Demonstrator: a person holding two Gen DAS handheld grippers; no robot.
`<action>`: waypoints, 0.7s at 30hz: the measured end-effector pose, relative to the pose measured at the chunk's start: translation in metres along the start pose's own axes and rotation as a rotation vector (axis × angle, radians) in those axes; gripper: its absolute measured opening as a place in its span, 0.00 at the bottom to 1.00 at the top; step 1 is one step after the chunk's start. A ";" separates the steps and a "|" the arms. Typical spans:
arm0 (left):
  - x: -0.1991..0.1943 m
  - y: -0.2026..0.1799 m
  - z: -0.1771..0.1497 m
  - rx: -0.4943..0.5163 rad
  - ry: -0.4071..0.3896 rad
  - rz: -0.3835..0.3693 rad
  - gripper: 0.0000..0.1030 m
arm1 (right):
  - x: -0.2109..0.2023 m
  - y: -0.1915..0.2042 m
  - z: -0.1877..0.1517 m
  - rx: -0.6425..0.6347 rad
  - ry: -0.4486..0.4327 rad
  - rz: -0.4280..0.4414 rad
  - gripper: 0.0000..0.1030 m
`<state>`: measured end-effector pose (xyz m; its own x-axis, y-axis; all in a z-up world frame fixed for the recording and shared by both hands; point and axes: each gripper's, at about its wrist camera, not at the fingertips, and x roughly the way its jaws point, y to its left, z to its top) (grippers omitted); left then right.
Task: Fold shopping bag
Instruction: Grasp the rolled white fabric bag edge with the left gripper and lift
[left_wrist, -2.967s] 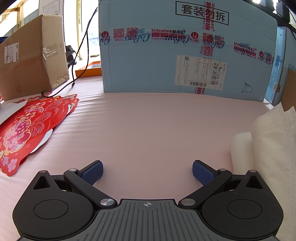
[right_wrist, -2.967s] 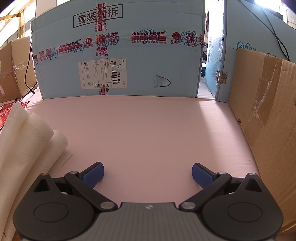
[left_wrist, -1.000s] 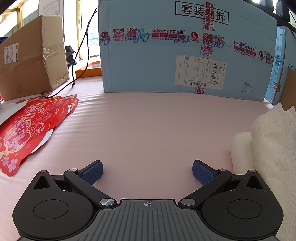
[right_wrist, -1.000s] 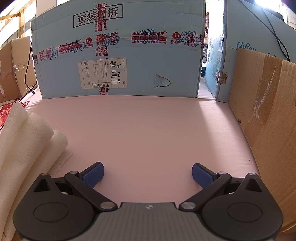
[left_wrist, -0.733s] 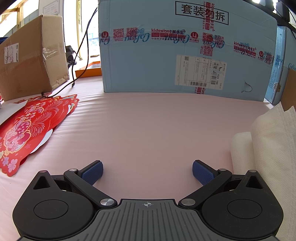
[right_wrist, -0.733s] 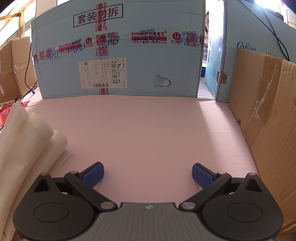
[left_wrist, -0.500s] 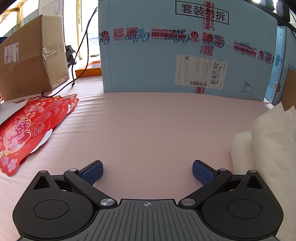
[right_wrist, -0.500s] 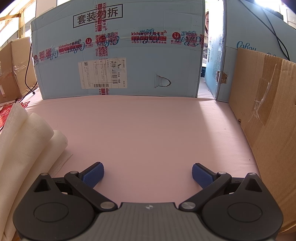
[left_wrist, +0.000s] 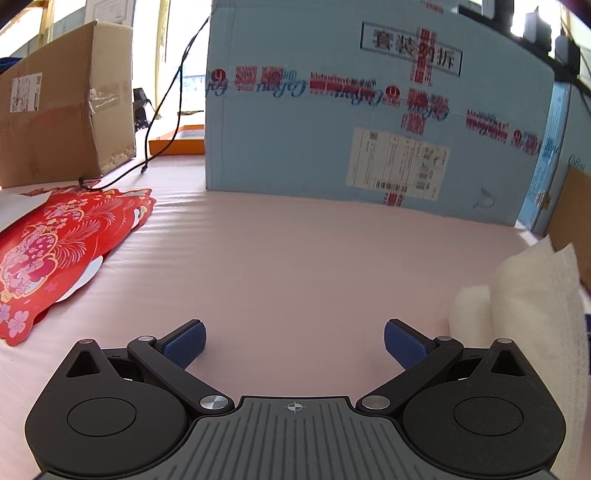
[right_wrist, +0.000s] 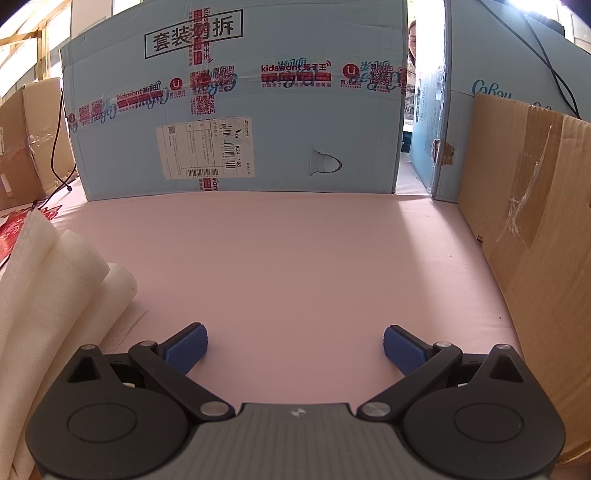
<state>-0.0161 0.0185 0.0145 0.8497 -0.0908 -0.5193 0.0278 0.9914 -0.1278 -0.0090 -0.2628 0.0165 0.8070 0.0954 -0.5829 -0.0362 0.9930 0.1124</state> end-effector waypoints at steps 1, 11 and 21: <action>-0.008 0.001 0.001 -0.005 -0.040 -0.016 1.00 | -0.003 -0.002 0.000 0.013 -0.003 0.027 1.00; -0.053 -0.046 0.008 0.019 -0.101 -0.276 1.00 | -0.021 0.001 -0.004 0.033 -0.019 0.137 1.00; -0.019 -0.093 0.004 0.123 0.065 -0.274 0.84 | -0.027 -0.006 -0.014 0.034 -0.002 0.178 0.99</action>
<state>-0.0324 -0.0717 0.0396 0.7663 -0.3583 -0.5333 0.3180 0.9328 -0.1697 -0.0385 -0.2703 0.0205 0.7907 0.2695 -0.5497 -0.1588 0.9575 0.2410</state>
